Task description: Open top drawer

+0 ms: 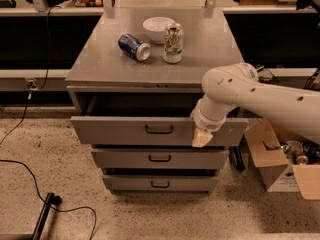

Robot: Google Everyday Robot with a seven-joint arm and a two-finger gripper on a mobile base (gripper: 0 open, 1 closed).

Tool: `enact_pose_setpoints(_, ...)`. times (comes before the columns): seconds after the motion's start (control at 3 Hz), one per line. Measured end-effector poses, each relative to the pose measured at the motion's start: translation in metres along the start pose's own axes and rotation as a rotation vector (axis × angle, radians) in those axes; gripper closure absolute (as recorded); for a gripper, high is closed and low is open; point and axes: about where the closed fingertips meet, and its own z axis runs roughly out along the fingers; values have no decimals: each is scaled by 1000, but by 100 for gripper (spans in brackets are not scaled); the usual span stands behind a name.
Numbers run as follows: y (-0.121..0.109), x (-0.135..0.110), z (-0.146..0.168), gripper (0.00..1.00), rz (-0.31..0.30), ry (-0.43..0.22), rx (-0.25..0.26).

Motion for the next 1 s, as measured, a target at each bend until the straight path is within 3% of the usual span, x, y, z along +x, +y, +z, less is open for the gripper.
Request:
enact_pose_setpoints(0.33,19,-9,-15,62,-1,15,-35)
enact_pose_setpoints(0.67,43,-26,-36,62,-14,1,-88)
enact_pose_setpoints(1.0,58,-51,-72,46,-51,-48,-91)
